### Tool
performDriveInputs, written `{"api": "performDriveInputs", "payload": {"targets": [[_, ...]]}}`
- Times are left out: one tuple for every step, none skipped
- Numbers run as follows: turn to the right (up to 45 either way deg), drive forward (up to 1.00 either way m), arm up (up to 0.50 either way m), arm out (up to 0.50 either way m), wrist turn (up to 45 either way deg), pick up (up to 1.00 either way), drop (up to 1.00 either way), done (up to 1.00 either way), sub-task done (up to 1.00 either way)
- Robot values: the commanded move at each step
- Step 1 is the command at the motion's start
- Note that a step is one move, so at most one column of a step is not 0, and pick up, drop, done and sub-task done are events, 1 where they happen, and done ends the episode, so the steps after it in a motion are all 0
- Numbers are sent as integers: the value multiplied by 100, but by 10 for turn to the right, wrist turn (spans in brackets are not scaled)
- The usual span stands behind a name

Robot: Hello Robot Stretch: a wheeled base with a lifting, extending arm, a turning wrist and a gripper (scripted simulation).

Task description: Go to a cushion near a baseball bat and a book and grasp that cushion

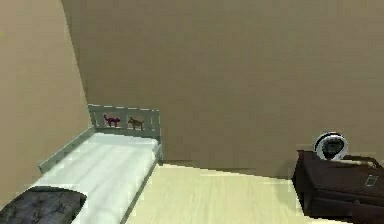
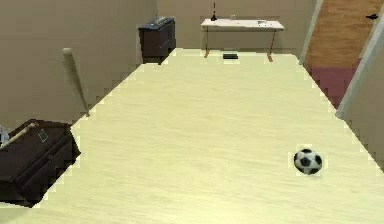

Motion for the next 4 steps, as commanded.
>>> {"api": "performDriveInputs", "payload": {"targets": [[90,0,0,0,0,0,0,0,0],[0,15,0,0,0,0,0,0,0],[-450,0,0,0,0,0,0,0,0],[-450,0,0,0,0,0,0,0,0]]}}
